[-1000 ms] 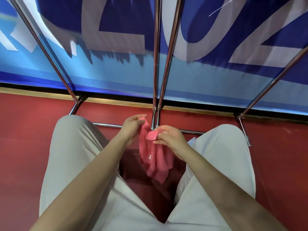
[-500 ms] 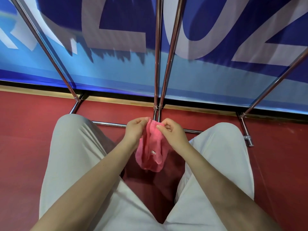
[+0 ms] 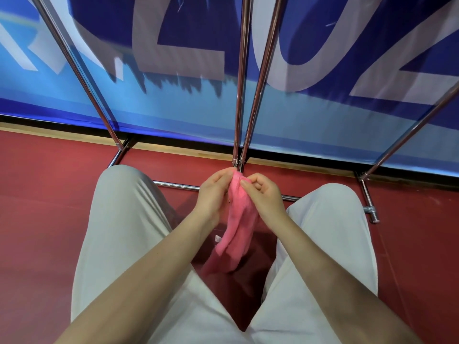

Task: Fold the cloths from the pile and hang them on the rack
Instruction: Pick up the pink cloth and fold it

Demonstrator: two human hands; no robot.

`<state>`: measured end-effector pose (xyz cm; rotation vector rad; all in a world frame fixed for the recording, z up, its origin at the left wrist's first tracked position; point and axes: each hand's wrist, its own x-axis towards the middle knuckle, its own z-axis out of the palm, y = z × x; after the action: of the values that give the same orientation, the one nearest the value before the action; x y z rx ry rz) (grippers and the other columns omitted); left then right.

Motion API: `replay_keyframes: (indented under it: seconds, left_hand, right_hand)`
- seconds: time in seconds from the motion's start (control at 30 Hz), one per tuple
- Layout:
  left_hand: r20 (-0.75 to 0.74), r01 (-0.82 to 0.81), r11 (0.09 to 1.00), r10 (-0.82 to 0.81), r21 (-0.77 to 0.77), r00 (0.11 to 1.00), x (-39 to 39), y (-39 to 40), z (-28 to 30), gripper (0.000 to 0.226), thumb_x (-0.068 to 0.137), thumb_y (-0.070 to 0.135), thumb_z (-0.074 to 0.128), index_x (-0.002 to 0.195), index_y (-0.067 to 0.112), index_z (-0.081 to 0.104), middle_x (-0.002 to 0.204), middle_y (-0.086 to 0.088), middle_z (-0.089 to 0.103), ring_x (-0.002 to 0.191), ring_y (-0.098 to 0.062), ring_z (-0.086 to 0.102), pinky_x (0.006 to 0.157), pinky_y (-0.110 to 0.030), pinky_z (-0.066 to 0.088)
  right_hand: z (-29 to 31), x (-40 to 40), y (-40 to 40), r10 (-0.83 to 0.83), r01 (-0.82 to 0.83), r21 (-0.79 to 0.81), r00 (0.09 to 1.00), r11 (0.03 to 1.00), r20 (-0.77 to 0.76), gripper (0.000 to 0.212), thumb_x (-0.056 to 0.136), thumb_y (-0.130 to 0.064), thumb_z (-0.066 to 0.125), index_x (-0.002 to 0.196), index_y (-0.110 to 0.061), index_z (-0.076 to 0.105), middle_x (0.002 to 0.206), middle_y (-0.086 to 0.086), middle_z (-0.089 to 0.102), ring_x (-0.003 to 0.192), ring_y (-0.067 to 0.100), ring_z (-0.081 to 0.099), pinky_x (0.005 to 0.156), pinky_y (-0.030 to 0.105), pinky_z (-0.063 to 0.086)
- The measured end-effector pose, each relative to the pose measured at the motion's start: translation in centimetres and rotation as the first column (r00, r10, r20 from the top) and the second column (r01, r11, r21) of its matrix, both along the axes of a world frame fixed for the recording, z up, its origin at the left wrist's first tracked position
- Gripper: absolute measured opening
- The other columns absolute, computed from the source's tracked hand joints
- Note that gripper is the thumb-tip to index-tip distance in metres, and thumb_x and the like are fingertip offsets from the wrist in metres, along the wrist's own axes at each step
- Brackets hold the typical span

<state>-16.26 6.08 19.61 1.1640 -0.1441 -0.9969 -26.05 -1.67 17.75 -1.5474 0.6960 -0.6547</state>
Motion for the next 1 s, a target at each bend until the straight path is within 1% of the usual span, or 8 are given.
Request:
replay_keyframes:
  seconds: [0.17,0.3,0.5,0.63,0.73,0.83,0.9,1.0]
  left_hand:
    - [0.019,-0.019,1.000,0.019,0.004,1.000,-0.7,0.1,-0.1,0.015,0.096,0.008,0.055,0.105,0.007,0.067,0.082,-0.005,0.072,0.065,-0.008,0.066,0.058,-0.018,0.052]
    - [0.034,0.020,1.000,-0.019,-0.016,0.999,-1.2,0.2,-0.7,0.018,0.097,0.009,0.053,0.106,0.010,0.068,0.095,-0.008,0.073,0.083,-0.014,0.069,0.075,-0.022,0.054]
    - [-0.008,0.083,0.989,-0.085,-0.118,0.996,-1.9,0.1,-1.3,0.032,0.095,0.004,0.055,0.125,-0.004,0.058,0.113,-0.020,0.067,0.103,-0.023,0.066,0.092,-0.027,0.053]
    - [0.003,0.044,0.995,-0.044,-0.090,0.999,-2.1,0.2,-1.3,0.029,0.091,0.001,0.059,0.120,-0.004,0.062,0.104,-0.015,0.070,0.095,-0.020,0.069,0.083,-0.022,0.055]
    - [0.055,0.031,0.999,-0.029,-0.035,0.998,-1.6,0.3,-1.4,0.027,0.089,0.006,0.064,0.115,-0.003,0.066,0.108,-0.018,0.070,0.102,-0.024,0.068,0.091,-0.028,0.054]
    - [0.112,0.045,0.999,-0.044,-0.004,0.993,-1.2,0.3,-1.1,0.016,0.090,0.007,0.063,0.104,0.003,0.071,0.103,-0.019,0.071,0.098,-0.027,0.067,0.096,-0.038,0.051]
    - [0.185,0.034,0.999,-0.037,0.018,0.982,-0.9,0.3,-0.6,0.012,0.091,0.007,0.062,0.096,0.010,0.072,0.091,-0.009,0.073,0.087,-0.018,0.067,0.088,-0.034,0.053]
    - [0.278,-0.010,1.000,0.004,0.017,0.960,0.4,0.4,0.6,0.012,0.093,0.007,0.060,0.097,0.012,0.070,0.084,0.003,0.070,0.073,-0.001,0.064,0.070,-0.015,0.050]
  right_hand:
    - [-0.4,-0.4,0.2,-0.039,0.039,-0.042,0.999,0.998,0.011,0.017,0.092,-0.012,0.061,0.075,-0.013,0.059,0.068,0.001,0.060,0.066,0.009,0.056,0.062,0.023,0.043]
    - [-0.6,-0.9,-0.1,-0.058,0.059,-0.055,0.998,0.997,0.015,0.016,0.092,-0.009,0.061,0.076,-0.010,0.059,0.067,-0.001,0.059,0.065,0.009,0.055,0.061,0.023,0.043]
    - [-0.8,-1.2,-0.4,-0.076,0.076,-0.005,0.996,0.997,0.044,0.019,0.092,-0.011,0.061,0.074,-0.017,0.060,0.066,0.000,0.059,0.064,0.013,0.053,0.060,0.028,0.041]
    - [-1.0,-1.2,-0.3,-0.063,0.063,0.012,0.997,0.998,0.044,0.020,0.092,-0.011,0.061,0.073,-0.019,0.059,0.065,0.002,0.054,0.063,0.016,0.046,0.057,0.026,0.036]
    - [-1.0,-1.2,-0.2,-0.038,0.037,0.016,0.999,0.999,0.039,0.020,0.093,-0.012,0.061,0.073,-0.014,0.057,0.065,0.005,0.050,0.062,0.017,0.043,0.056,0.025,0.035]
    - [-0.7,-1.1,-0.3,0.004,-0.005,0.036,0.999,0.999,0.031,0.024,0.095,-0.013,0.058,0.070,-0.013,0.054,0.061,-0.004,0.048,0.059,0.007,0.042,0.055,0.020,0.034]
    - [-0.5,-1.1,-0.6,0.033,-0.035,0.041,0.999,0.999,0.034,0.026,0.093,-0.015,0.057,0.068,-0.015,0.054,0.060,-0.009,0.048,0.058,0.003,0.041,0.056,0.018,0.035]
    - [-0.5,-1.2,-0.9,0.088,-0.088,0.000,0.996,0.996,0.020,0.021,0.091,-0.016,0.058,0.070,-0.013,0.056,0.065,-0.003,0.048,0.061,0.004,0.042,0.056,0.016,0.034]
